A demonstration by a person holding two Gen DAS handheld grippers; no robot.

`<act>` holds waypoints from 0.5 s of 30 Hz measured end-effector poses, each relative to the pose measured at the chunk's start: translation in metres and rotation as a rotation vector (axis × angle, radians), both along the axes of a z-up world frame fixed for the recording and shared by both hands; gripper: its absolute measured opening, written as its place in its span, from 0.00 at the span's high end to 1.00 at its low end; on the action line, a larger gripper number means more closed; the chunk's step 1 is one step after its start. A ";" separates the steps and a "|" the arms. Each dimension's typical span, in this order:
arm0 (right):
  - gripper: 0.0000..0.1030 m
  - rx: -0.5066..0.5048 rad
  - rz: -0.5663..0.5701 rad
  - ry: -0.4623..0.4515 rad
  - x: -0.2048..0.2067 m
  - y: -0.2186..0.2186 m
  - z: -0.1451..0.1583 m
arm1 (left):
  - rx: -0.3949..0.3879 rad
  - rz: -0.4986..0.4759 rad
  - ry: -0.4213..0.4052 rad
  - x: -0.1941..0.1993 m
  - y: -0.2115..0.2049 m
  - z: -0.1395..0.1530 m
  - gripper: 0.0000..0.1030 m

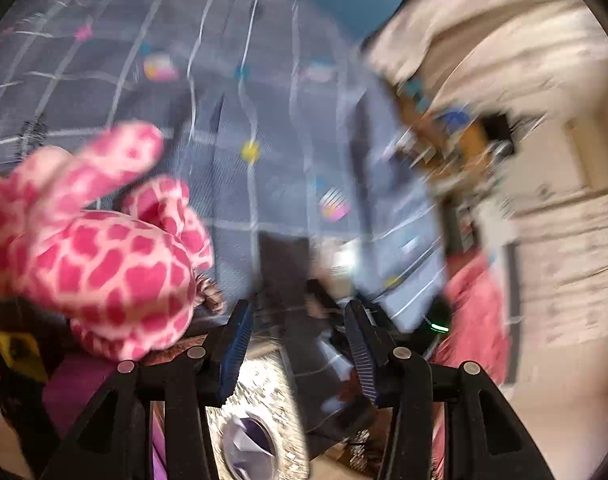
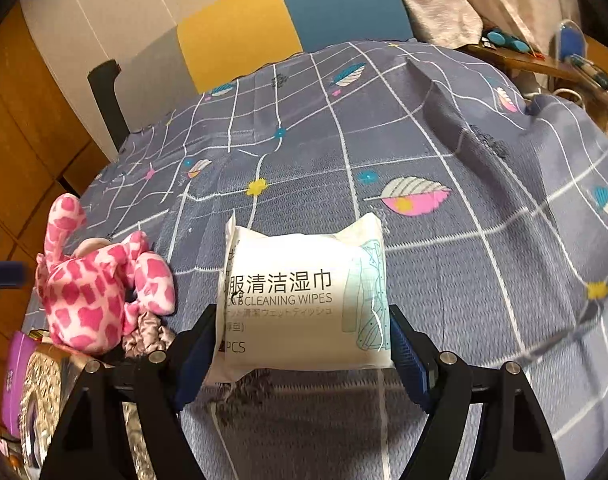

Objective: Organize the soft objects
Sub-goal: 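Grasp the pink scrunchie beside the plush giraffe with the left tool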

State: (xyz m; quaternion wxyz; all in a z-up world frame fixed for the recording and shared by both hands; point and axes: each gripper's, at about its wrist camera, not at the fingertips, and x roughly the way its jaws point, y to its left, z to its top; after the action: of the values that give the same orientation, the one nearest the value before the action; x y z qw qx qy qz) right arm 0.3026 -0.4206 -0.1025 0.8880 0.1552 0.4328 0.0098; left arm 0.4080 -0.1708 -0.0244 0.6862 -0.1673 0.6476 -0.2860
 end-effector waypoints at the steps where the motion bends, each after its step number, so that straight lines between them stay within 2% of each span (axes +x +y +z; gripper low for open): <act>1: 0.22 0.005 -0.003 -0.008 -0.004 -0.001 0.000 | 0.038 0.007 0.036 0.008 -0.004 -0.010 0.55; 3: 0.22 0.011 -0.003 -0.023 -0.011 -0.001 0.003 | 0.142 -0.031 0.112 0.018 -0.021 -0.034 0.55; 6: 0.22 0.008 -0.005 -0.051 -0.018 -0.002 0.008 | 0.257 -0.054 0.206 0.026 -0.036 -0.064 0.57; 8: 0.22 0.013 -0.008 -0.066 -0.022 -0.003 0.010 | 0.334 -0.111 0.216 0.027 -0.051 -0.072 0.58; 13: 0.22 0.060 -0.019 -0.079 -0.027 -0.005 0.007 | 0.502 -0.157 0.231 0.032 -0.069 -0.083 0.58; 15: 0.22 0.073 -0.027 -0.083 -0.030 -0.006 0.006 | 0.589 -0.203 0.242 0.030 -0.078 -0.091 0.57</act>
State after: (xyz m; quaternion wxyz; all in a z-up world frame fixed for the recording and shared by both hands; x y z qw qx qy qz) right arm 0.2722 -0.4262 -0.0966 0.8989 0.1928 0.3929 0.0203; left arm 0.4385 -0.2491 -0.1157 0.5912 0.0707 0.7926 -0.1317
